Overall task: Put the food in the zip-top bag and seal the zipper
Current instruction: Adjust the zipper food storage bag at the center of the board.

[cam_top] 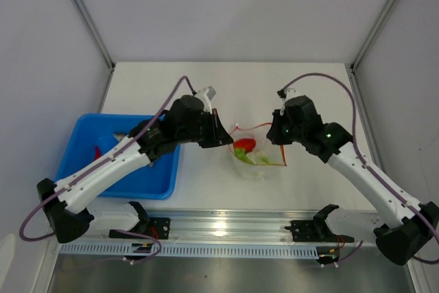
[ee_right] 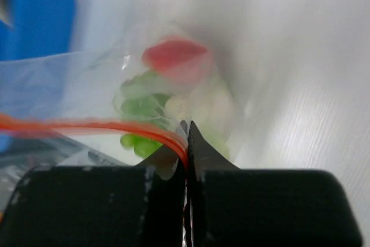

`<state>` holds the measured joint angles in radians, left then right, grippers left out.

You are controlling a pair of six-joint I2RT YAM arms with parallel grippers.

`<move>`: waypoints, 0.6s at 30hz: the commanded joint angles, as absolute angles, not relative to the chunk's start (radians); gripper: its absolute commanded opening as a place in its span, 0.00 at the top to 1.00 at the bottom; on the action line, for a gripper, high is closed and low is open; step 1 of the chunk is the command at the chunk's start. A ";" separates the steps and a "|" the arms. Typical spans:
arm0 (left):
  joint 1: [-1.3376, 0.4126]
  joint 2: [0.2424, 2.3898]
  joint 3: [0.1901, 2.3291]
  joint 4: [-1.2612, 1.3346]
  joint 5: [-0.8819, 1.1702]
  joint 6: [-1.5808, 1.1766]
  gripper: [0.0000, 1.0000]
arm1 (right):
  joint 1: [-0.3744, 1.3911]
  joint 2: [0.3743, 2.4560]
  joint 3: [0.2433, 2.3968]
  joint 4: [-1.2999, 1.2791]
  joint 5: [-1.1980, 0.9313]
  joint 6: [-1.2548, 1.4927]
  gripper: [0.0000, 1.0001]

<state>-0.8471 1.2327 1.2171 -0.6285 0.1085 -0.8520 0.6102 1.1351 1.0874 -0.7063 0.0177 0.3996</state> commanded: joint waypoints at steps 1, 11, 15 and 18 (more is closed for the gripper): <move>-0.857 1.118 1.329 -0.621 0.081 -0.819 0.99 | 0.606 1.019 1.259 -0.721 0.032 0.379 1.00; -0.841 1.249 1.062 -0.580 0.110 -0.899 1.00 | 0.598 1.026 0.937 -0.575 -0.009 0.459 1.00; -0.833 1.256 1.144 -0.600 0.106 -0.881 1.00 | 0.588 1.066 1.027 -0.647 0.055 0.413 1.00; -0.833 1.235 1.288 -0.633 0.121 -0.859 0.99 | 0.588 1.040 1.150 -0.701 0.046 0.393 1.00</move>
<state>-0.8429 1.3102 1.1095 -0.6338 0.1123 -0.8795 0.5980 1.1038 0.9833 -0.7002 0.0013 0.4263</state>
